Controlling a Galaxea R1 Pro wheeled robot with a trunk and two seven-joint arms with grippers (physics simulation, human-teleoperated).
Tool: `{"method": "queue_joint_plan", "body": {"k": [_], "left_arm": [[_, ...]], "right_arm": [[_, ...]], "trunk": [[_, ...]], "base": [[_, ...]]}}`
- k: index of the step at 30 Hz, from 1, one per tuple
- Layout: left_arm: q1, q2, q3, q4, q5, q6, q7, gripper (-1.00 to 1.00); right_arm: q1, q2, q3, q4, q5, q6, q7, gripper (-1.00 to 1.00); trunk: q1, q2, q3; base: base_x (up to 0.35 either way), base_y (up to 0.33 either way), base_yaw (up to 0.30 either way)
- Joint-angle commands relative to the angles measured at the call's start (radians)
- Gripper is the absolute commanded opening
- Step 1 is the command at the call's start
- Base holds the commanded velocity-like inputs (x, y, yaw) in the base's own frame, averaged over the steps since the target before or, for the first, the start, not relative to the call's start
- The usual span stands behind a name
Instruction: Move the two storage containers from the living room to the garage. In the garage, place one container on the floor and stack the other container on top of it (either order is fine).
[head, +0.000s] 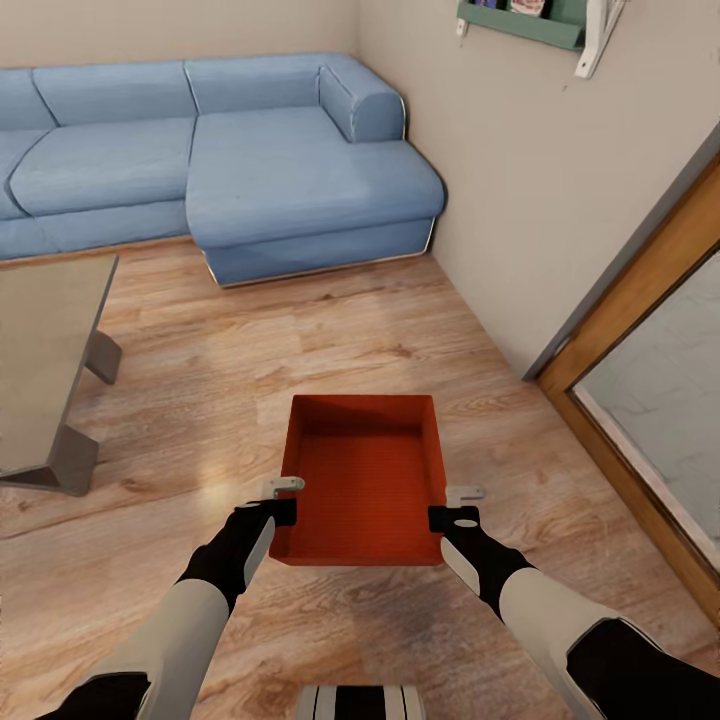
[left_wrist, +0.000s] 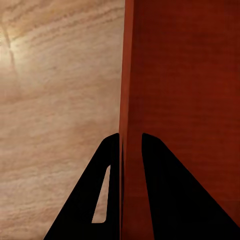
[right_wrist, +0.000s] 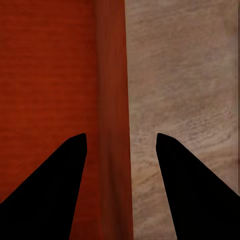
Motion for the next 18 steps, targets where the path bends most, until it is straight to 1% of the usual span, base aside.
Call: {"method": "queue_joint_plan", "body": {"k": [1,18], "left_arm": [[-0.001,0.003,0.008,-0.004,-0.029,0.007,0.003,-1.0],[0.0,0.004,0.008,-0.004,-0.029,0.007,0.003,-1.0]], "right_arm": [[0.0,-0.002,0.02,0.019,-0.011,0.007,-0.007,-1.0],[0.0,-0.001,0.02,0.019,-0.011,0.007,-0.007,-1.0]], "trunk": [[-0.004,0.007,0.003],[-0.069,0.126,0.056]], "base": [[0.0,0.0,0.0],[0.0,0.0,0.0]]}}
